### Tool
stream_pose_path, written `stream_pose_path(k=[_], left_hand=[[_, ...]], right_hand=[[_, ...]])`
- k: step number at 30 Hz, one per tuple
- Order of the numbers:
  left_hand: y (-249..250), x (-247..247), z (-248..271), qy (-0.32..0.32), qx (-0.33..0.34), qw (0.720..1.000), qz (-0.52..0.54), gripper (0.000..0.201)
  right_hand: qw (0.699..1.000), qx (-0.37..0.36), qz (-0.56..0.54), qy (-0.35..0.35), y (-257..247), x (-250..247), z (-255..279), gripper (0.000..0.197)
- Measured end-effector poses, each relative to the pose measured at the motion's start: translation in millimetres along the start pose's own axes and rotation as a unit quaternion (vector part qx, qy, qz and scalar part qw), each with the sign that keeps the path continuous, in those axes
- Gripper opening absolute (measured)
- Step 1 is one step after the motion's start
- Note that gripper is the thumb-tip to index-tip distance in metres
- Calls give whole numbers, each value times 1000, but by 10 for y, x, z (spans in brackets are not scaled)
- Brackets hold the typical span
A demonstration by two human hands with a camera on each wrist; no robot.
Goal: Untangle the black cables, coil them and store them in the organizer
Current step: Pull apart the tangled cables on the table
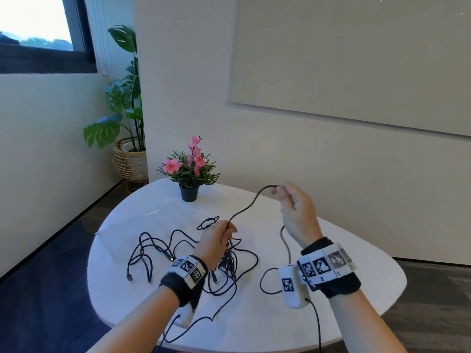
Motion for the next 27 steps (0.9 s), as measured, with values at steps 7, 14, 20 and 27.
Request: stream_pose_path(k=[7, 14, 20, 27], left_hand=[[-153, 199, -34, -41, -9, 998, -53, 18], [-141, -283, -183, 16, 24, 977, -210, 39], [-330, -629, -60, 28, 34, 972, -230, 27], [-690, -1106, 15, 102, -69, 978, -165, 22]], right_hand=[[974, -37, -50, 219, 274, -1021, -46, 22], [937, 60, -103, 328, 864, -1435, 76, 19], [907, 113, -111, 391, 1211, -1673, 92, 27], [894, 165, -33, 415, 1555, -1998, 147, 25]])
Point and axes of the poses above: each hand's wrist, its own z-axis away from the middle knuckle, its own x-axis out of the palm, y = z × x, the point moved 10 cm from there along -z, towards the middle knuckle, and after that the axes turned 7 degrees about x, right-handed, at the moved point
